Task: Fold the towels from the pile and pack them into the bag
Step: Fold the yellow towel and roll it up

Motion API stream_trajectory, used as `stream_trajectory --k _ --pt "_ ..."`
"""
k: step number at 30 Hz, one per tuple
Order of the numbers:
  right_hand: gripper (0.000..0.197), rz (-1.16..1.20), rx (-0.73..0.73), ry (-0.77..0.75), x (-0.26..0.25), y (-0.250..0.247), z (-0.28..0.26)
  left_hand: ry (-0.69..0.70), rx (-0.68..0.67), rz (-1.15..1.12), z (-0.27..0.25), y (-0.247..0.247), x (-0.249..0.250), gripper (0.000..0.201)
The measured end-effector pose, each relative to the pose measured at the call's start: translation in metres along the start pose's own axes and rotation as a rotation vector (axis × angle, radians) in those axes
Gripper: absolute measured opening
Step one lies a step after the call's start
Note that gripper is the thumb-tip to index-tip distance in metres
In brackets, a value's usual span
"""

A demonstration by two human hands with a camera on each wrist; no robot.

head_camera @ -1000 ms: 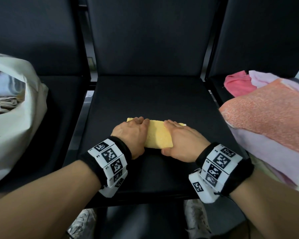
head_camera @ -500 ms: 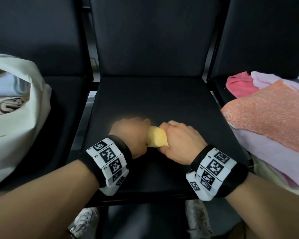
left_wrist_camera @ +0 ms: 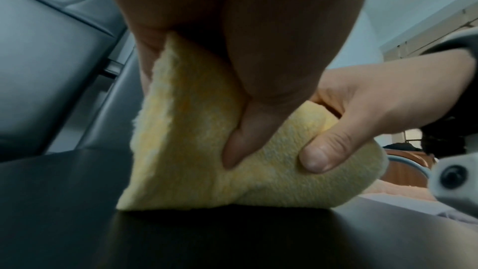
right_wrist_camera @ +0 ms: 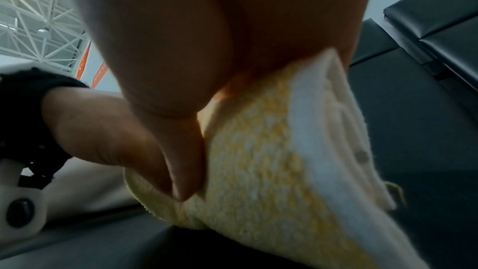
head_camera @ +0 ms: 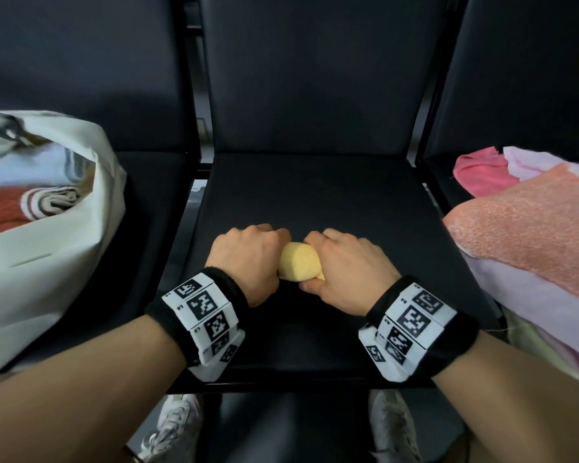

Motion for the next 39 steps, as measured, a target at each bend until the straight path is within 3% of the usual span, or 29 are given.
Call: stream_trajectory --k 13,28,39 --pt "0.027 -0.016 0.167 -0.134 -0.057 -0.017 0.013 -0.082 0.209 -0.106 -0.036 -0.023 -0.058 0.036" --pt "0.051 0.022 0.437 -0.351 -0.149 -0.027 0.04 -0.211 0.431 -0.218 -0.084 -0.055 -0.158 0.047" --pt "0.056 0.029 0.54 -0.481 -0.219 -0.048 0.078 -0.296 0.595 -0.292 -0.103 -0.084 -0.236 0.043"
Point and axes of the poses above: each hand's wrist, its own z-axis towards the middle knuckle, its own y-axis out of the palm, x = y × z, the point moved 4 cm from there along z, towards the middle knuckle, and after that the axes turned 13 degrees about -y, right-handed, at the moved point
